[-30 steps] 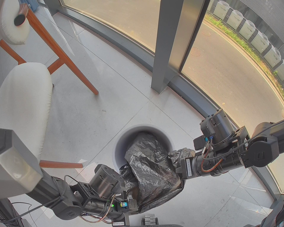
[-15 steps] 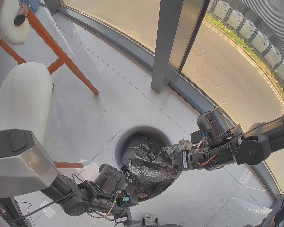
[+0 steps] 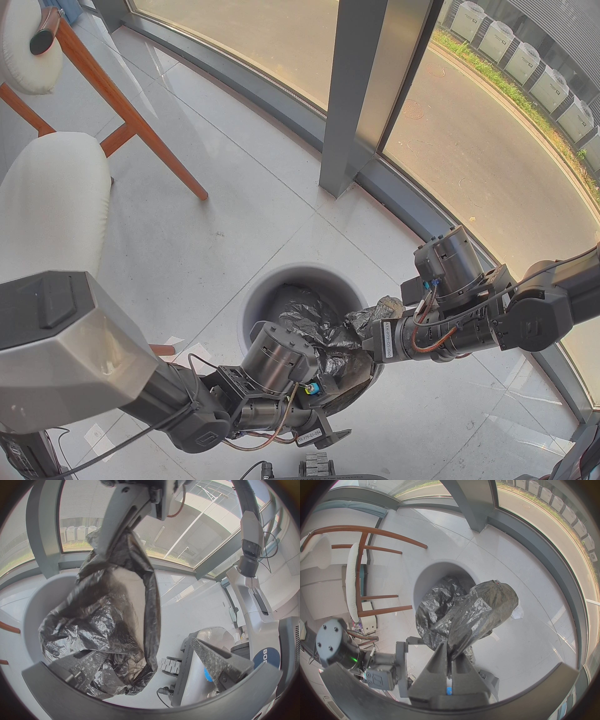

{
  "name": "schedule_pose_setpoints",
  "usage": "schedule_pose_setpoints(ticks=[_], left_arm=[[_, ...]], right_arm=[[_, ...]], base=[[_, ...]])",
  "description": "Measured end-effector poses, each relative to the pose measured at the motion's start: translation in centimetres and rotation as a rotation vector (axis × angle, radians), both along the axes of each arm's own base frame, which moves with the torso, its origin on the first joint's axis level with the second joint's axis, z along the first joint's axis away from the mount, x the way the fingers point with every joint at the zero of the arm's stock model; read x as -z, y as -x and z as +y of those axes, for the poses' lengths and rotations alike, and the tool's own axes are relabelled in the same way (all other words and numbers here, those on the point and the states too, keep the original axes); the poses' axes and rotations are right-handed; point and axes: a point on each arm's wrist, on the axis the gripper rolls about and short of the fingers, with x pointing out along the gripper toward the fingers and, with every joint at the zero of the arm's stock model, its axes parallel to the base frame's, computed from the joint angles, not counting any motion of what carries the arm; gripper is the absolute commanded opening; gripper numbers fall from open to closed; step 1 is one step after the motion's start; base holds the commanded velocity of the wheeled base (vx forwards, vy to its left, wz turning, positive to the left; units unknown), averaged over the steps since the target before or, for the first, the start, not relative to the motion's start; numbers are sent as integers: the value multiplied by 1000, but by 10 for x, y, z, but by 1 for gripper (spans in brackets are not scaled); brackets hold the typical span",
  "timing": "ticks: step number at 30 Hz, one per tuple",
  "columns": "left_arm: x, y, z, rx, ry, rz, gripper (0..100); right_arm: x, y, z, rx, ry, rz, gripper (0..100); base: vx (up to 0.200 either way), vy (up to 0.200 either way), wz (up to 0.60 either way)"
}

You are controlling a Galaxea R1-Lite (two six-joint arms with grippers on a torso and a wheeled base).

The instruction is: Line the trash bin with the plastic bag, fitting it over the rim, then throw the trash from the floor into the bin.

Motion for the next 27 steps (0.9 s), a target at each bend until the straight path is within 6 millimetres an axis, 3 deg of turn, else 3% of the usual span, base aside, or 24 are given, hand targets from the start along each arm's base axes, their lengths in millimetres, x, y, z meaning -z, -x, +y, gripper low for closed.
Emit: schedule_pose_setpoints(ticks=[3, 4, 19, 27], left_arm=[[2, 3, -4, 13, -4, 2, 100], [3, 5, -5, 18, -6, 4, 0], [20, 0, -2, -89, -40, 57, 0], [6, -11, 5, -127, 5, 28, 0]], right_arm=[[0, 0, 0, 0, -1, 1, 0], [0, 0, 0, 0, -1, 1, 0], [-4, 1, -1, 0, -9, -9, 0], [-6, 2, -3, 5, -13, -13, 0]], base=[[0, 0, 0], [0, 0, 0], [0, 0, 0], [0, 0, 0]])
